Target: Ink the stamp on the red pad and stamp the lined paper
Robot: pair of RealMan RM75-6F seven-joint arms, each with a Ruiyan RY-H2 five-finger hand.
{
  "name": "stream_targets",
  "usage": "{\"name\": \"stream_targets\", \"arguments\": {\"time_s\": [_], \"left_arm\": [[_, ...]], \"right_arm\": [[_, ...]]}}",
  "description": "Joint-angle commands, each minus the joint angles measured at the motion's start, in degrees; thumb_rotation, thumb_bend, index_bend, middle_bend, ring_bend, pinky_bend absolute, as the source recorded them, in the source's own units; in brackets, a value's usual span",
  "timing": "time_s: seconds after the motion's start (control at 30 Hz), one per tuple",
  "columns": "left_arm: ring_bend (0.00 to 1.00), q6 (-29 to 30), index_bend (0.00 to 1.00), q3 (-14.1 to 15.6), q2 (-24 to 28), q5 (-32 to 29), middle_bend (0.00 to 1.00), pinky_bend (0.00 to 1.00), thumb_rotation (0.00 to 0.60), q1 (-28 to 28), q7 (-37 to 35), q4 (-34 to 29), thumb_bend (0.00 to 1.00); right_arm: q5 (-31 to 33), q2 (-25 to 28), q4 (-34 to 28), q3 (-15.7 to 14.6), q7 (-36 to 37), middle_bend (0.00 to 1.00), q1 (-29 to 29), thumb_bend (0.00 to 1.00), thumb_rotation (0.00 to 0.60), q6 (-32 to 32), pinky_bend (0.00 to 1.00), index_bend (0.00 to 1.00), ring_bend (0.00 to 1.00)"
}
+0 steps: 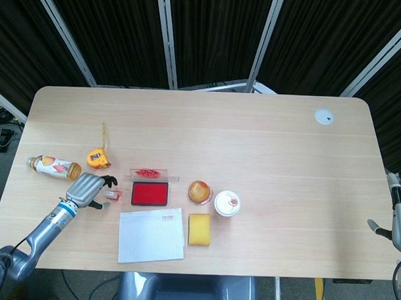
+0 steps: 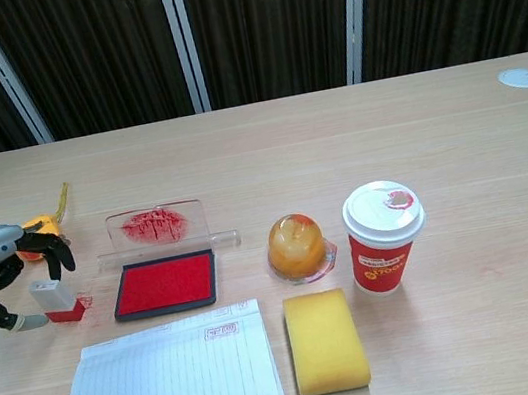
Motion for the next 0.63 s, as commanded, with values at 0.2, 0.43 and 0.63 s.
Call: {"name": "stream_targets", "arguments": {"time_s": [0.2, 0.43, 0.63], "left_arm": [[0.77, 10.2, 0.25, -1.4, 7.7, 1.6, 0.28, 0.83, 0.6, 3.1, 1.8, -9.7, 0.02], [0.32, 19.1, 0.0, -2.6, 18.3, -2.1, 0.0, 0.35, 0.6, 9.5, 13.7, -27.2, 0.0], [0.05, 30.1, 0.0, -1.8, 22.0, -1.2, 0.0, 0.01, 0.6, 16.6, 25.2, -38.3, 0.0]], "right_arm": [[-1.0, 0.5, -1.0, -0.4, 0.6, 0.0, -0.2, 0.0, 0.6, 0.2, 0.0, 0.0, 0.0], [-4.4, 2.0, -3.6, -1.1, 2.5, 0.0, -0.8, 0.0, 0.6, 2.0, 0.0, 0.0, 0.0], [-6.7, 3.3, -4.9, -1.6, 4.5, 0.0, -1.2, 0.0, 0.6, 2.9, 0.0, 0.0, 0.0]]}}
